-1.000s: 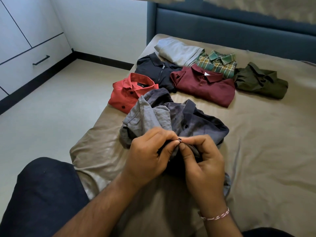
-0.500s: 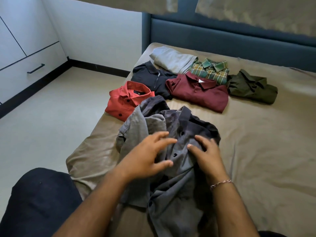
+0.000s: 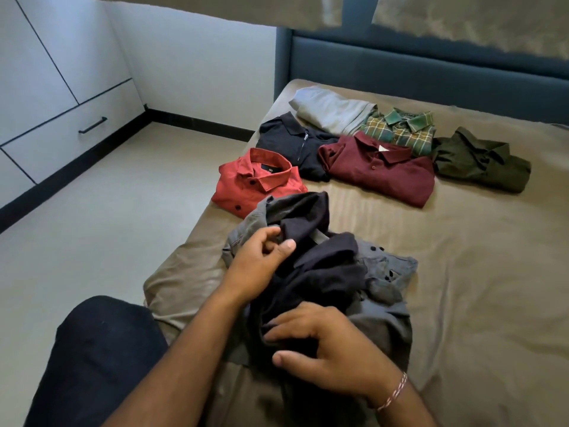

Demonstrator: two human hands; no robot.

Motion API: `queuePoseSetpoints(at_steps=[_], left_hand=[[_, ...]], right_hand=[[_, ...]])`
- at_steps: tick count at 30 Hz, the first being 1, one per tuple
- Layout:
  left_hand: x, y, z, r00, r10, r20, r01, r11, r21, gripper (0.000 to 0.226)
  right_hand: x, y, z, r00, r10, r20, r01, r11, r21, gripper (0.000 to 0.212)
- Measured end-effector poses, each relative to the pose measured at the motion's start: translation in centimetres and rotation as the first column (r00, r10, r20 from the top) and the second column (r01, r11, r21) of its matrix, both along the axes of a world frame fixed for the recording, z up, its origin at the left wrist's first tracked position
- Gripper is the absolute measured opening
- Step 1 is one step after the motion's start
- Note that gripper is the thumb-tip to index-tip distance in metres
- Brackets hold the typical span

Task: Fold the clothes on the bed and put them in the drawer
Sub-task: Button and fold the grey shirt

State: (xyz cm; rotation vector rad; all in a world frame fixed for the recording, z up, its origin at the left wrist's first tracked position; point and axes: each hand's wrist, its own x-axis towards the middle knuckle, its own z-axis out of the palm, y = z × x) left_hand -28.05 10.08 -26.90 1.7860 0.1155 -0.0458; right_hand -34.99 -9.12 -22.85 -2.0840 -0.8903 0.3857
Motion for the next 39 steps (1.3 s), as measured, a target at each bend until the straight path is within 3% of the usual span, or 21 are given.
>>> queuePoseSetpoints(at_steps=[2,4,6,8,11,12,13,14,15,16,17,18,19,20,22,23,25,27,33,36,39], left_hand=[[-0.5,-0.3,-0.6,0.999,-0.036,-0.003,0.036,0.963,0.266,0.059],[-0.7,-1.2,-0.9,0.98,-0.053,0.193,-0.072,0.806,0.588,0.082],[-0.1,-2.7,0.1,0.894,-0.174,0.412,-0.183,0.698,0.692,0.091],[0.8,-4.7,1.7,0.867,-0.359,0.345,-0.027,0.659,0.752,0.091],[2.5,-6.9,2.4,0.825,-0.565,0.024,0.164,0.28,0.946,0.062],[2.7,-6.9,2.4,0.827,-0.562,0.023,0.172,0.292,0.941,0.049],[2.8,-6.8,2.4,0.84,-0.528,0.125,0.144,0.439,0.887,0.039],[2.8,-6.3,2.8,0.853,-0.428,0.298,0.079,0.67,0.738,0.032],[2.6,-5.7,3.6,0.873,-0.253,0.416,0.037,0.886,0.462,0.025],[2.5,-4.7,5.0,0.905,-0.055,0.421,0.016,0.995,0.097,0.018],[2.2,-3.6,6.5,0.931,0.11,0.349,-0.01,0.96,-0.279,0.01],[2.1,-2.2,7.9,0.942,0.22,0.252,-0.047,0.833,-0.551,0.011],[1.9,-0.6,9.1,0.945,0.274,0.178,-0.081,0.724,-0.685,0.015],[1.6,1.1,9.9,0.945,0.292,0.145,-0.094,0.671,-0.736,0.02],[0.8,4.4,10.6,0.947,0.278,0.159,-0.089,0.705,-0.703,0.023],[0.2,5.8,10.5,0.946,0.251,0.203,-0.055,0.747,-0.663,0.024],[-1.0,8.4,9.7,0.937,0.121,0.328,0.105,0.797,-0.595,0.038],[-2.0,10.2,8.9,0.915,0.051,0.399,0.198,0.807,-0.557,0.059],[-3.6,12.2,9.2,0.906,-0.076,0.416,0.19,0.952,-0.238,0.111],[-3.8,12.4,9.5,0.906,-0.095,0.412,0.199,0.955,-0.219,0.12],[-3.8,12.5,9.1,0.911,-0.057,0.409,0.184,0.943,-0.279,0.116]], right_hand=[[-0.2,0.3,-0.1,0.996,0.087,-0.025,-0.088,0.994,-0.061,0.027],[-0.3,0.3,-0.1,0.993,0.114,-0.025,-0.115,0.99,-0.082,0.027],[-0.3,0.3,-0.2,0.993,0.12,-0.018,-0.121,0.989,-0.083,0.026],[-0.5,0.5,-0.3,0.993,0.118,-0.022,-0.119,0.99,-0.074,0.026],[-0.7,0.4,-0.3,0.991,0.13,-0.013,-0.13,0.986,-0.107,0.024],[-0.7,0.3,-0.4,0.992,0.129,-0.007,-0.129,0.985,-0.111,0.021],[-0.8,0.0,-0.4,0.994,0.108,-0.001,-0.108,0.989,-0.101,0.017],[-0.7,-0.4,-0.5,0.998,0.054,0.017,-0.053,0.996,-0.075,0.015],[-0.5,-0.8,-0.7,0.997,-0.049,0.059,0.05,0.999,-0.018,0.021],[-0.2,-0.9,-0.9,0.972,-0.202,0.123,0.194,0.979,0.067,0.029],[0.1,-1.2,-1.1,0.916,-0.362,0.171,0.338,0.928,0.154,0.034],[0.3,-1.5,-1.2,0.854,-0.491,0.172,0.45,0.863,0.228,0.033],[0.7,-1.7,-1.4,0.815,-0.565,0.128,0.521,0.812,0.262,0.028],[1.0,-1.9,-1.2,0.814,-0.578,0.059,0.555,0.804,0.214,0.04],[1.5,-2.0,-1.5,0.842,-0.54,-0.012,0.539,0.841,-0.05,0.083],[1.6,-1.9,-2.1,0.854,-0.518,0.043,0.517,0.837,-0.179,0.084],[1.6,-1.2,-2.9,0.847,-0.518,0.121,0.531,0.811,-0.247,0.057],[1.5,-1.1,-3.3,0.781,-0.611,0.127,0.624,0.771,-0.128,0.032],[2.3,-3.5,-0.4,0.479,-0.873,-0.092,0.842,0.428,0.33,0.037],[3.1,-5.7,2.1,0.321,-0.942,-0.095,0.856,0.246,0.456,0.03],[4.2,-6.8,5.8,0.239,-0.968,-0.071,0.808,0.157,0.568,0.024]])
